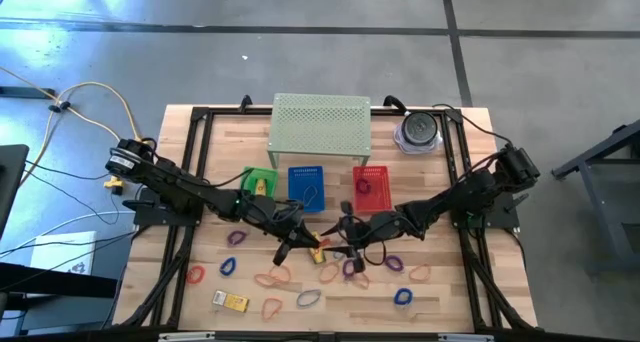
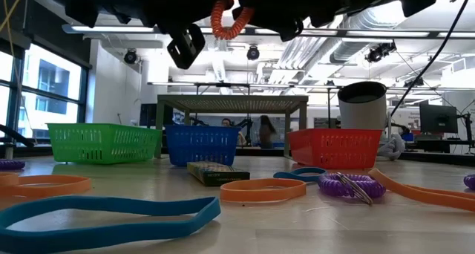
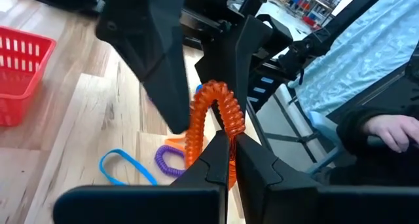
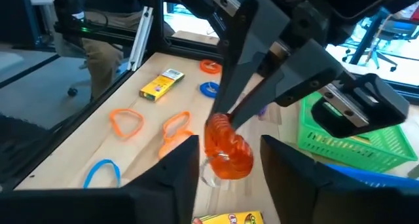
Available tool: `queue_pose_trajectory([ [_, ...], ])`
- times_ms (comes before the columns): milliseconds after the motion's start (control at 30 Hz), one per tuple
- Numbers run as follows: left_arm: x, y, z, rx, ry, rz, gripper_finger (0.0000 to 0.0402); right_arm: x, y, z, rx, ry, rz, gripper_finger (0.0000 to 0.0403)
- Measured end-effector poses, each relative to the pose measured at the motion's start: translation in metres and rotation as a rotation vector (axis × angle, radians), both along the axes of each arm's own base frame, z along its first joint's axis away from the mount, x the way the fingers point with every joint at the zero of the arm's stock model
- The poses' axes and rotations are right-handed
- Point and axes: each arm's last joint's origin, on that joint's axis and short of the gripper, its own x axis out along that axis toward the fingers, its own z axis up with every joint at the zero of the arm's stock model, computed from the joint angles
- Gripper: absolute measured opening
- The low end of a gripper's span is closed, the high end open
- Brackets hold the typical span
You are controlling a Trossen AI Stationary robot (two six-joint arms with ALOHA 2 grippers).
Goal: Pick & Place Office Desk Supplies
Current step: Put the orange spring keychain into the red bin
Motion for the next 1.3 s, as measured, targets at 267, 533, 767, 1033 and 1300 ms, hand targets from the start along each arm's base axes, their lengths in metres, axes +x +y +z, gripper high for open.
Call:
queue_pose_trajectory([
  [267, 0.0, 0.0, 0.0, 0.0, -0.001, 0.0, 0.0005, 0.0, 0.001, 0.0, -0.014, 0.001, 0.041, 0.0038],
  [533, 0.0, 0.0, 0.0, 0.0, 0.0, 0.0, 0.0005, 0.0, 0.001, -0.002, -0.008, 0.017, 0.081, 0.0012],
  [767, -0.001, -0.004, 0.0, 0.044, -0.016, -0.019, 0.0006, -0.001, 0.001, -0.003, -0.011, 0.03, 0.081, 0.0007],
  [1033, -0.005, -0.017, 0.001, 0.174, -0.076, 0.012, 0.0078, -0.001, 0.001, -0.003, -0.009, 0.038, 0.085, 0.0006],
  [1300, -0.006, -0.02, 0.001, 0.19, -0.08, 0.017, 0.0175, -0.003, 0.0, -0.008, 0.016, 0.094, 0.079, 0.0005],
])
